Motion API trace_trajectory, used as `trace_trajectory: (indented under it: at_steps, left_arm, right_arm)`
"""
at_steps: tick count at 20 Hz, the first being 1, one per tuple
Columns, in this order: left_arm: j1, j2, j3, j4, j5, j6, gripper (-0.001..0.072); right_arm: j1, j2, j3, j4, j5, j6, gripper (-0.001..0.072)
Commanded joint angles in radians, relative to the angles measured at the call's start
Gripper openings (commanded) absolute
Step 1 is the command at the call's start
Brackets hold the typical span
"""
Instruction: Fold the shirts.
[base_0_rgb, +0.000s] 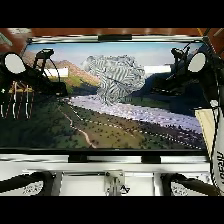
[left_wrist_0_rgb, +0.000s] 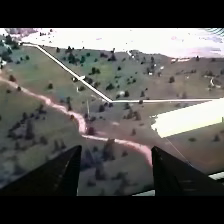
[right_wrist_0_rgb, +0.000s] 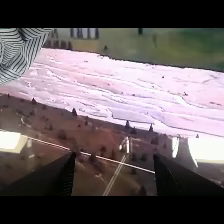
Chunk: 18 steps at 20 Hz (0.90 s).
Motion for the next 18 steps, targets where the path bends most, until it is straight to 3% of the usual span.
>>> trace_trajectory:
  at_steps: [1, 6, 9, 10, 14, 18]
  left_arm:
    - [0.0, -0.001, 0.001, 0.002, 0.023, -0.001, 0.0504]
    - [0.0, -0.006, 0.001, -0.01, 0.031, 0.003, 0.0508]
    - [0.0, -0.05, 0.001, -0.09, 0.068, 0.029, 0.0573]
    - [-0.005, -0.076, 0.0, -0.127, 0.092, 0.049, 0.0647]
    - [-0.068, -0.196, -0.001, -0.207, 0.237, 0.122, 0.072]
    - [-0.154, -0.304, 0.0, -0.232, 0.439, 0.167, 0.072]
  right_arm:
    - [0.001, 0.0, 0.0, 0.0, 0.0, 0.0, 0.0613]
    - [0.001, 0.0, 0.0, 0.0, 0.0, 0.0, 0.0613]
    - [0.001, 0.0, 0.0, 0.0, 0.0, 0.0, 0.0613]
    - [0.001, 0.0, 0.0, 0.0, 0.0, 0.0, 0.0614]
    - [0.001, 0.0, 0.0, 0.0, 0.0, 0.0, 0.0613]
    - [0.001, 0.0, 0.0, 0.0, 0.0, 0.0, 0.0614]
